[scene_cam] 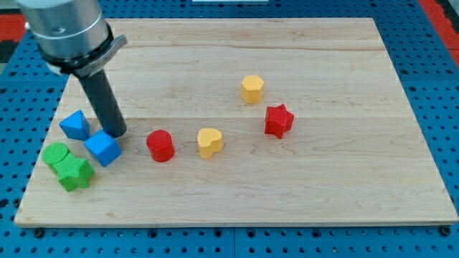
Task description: Push the red circle towards the bottom center of the board
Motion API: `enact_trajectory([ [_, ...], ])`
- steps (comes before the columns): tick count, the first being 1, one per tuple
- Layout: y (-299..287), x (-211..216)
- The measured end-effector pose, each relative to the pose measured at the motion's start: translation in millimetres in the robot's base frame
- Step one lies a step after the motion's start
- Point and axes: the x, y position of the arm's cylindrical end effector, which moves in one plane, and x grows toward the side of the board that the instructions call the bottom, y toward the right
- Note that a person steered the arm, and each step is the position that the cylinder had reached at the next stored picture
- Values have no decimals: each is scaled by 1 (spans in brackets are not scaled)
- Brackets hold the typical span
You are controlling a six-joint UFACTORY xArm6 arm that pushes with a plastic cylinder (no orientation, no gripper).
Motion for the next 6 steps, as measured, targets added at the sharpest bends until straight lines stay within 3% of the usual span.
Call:
enact_trajectory([
  [1, -5, -16],
  [2, 3, -79],
  [3, -39, -75],
  [4, -52, -21],
  [6, -54, -44],
])
